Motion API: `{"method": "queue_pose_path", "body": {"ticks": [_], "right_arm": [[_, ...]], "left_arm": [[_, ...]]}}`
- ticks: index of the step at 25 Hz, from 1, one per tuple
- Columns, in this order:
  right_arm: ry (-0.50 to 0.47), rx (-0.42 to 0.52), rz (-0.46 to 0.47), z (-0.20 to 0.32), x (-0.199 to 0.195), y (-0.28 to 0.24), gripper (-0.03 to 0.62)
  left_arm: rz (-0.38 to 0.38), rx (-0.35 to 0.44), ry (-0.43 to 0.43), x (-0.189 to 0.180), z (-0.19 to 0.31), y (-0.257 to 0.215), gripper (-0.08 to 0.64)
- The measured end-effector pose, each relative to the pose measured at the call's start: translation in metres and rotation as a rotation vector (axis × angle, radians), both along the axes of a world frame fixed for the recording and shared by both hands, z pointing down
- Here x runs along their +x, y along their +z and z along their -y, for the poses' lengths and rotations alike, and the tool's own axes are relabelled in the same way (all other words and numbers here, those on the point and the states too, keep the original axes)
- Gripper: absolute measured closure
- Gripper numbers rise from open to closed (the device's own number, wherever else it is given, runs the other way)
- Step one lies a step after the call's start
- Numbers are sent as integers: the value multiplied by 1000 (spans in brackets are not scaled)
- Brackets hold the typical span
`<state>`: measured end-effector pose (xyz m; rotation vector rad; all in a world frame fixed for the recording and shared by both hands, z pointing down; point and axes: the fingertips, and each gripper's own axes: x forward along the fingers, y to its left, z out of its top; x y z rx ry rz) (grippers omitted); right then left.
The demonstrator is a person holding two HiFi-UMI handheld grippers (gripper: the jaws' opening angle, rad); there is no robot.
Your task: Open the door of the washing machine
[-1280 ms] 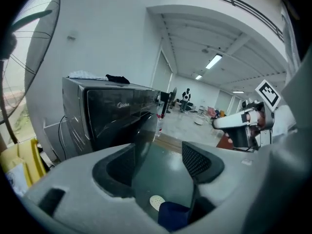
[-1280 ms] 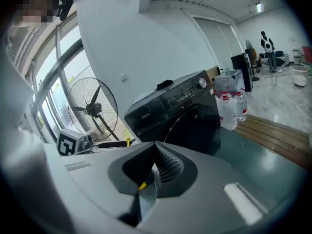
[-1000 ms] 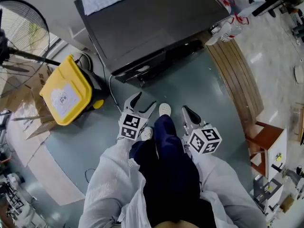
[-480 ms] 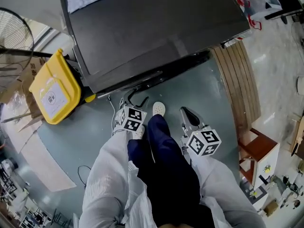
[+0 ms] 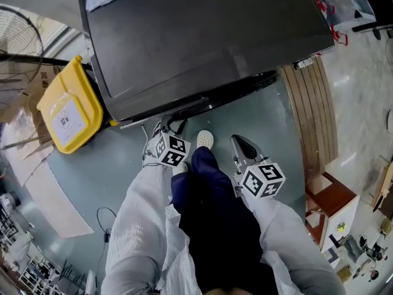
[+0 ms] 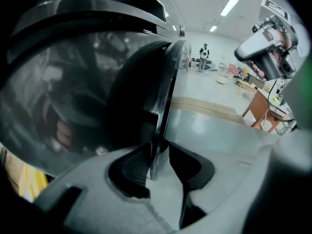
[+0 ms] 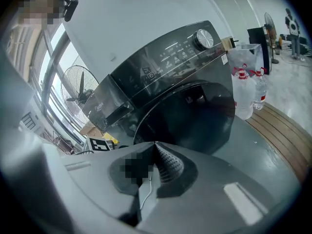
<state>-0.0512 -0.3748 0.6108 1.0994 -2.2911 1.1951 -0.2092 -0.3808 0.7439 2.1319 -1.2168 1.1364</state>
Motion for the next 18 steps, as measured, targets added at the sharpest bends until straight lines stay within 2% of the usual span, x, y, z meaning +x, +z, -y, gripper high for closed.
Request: {"method": "queue_pose_path", "body": {"ticks": [8,13,18], "right_arm": [[0,-13,3,-21,12,6,580],[10,-12,16,-51,24,3,580],[19,-6,7,-95,47,1,580]], "left_arm": [[-14,8,-19,14,-16,1,446],[-32,-4,13,44,-49,2,463],[-31,-33,-22,78,-80,5,472]]}}
